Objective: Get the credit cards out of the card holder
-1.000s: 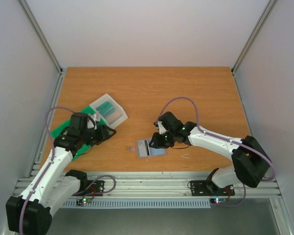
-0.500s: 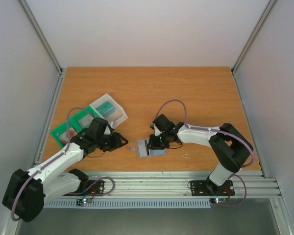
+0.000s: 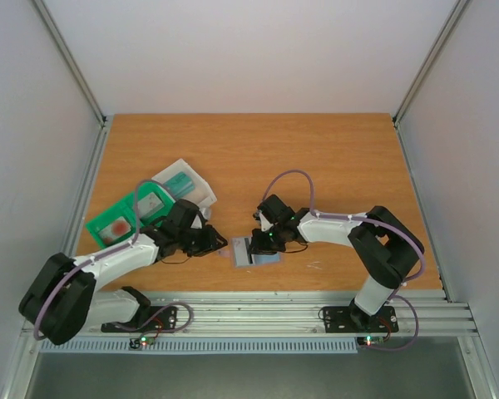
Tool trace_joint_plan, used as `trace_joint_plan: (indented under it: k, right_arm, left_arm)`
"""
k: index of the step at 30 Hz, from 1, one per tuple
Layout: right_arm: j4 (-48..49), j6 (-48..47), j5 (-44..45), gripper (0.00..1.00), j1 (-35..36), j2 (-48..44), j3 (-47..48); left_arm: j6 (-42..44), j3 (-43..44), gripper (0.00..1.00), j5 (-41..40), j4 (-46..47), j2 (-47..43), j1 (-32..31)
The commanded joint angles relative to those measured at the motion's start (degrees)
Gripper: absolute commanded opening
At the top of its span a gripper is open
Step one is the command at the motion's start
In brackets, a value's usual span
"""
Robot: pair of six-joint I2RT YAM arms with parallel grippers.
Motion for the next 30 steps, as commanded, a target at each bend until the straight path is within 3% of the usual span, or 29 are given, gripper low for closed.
trace_joint_plan:
  k: [1, 13, 30]
  right_arm:
    - [1.41, 0.09, 1.7, 0.15, 0.07, 1.6, -1.53]
    - [1.76, 0.42, 2.26, 0.17, 0.1, -1.55, -3.34]
    - [4.76, 2.01, 2.35, 0.25, 0.06, -4.12, -6.59]
  left_arm:
    - [-1.5, -1.76, 0.21, 1.73, 9.56, 3.01, -0.75]
    - [-5.33, -2.3, 0.15, 4.37, 22.55, 12.44, -2.07]
    - [-4.66, -3.23, 0.11, 2.66, 23.92, 20.85, -2.64]
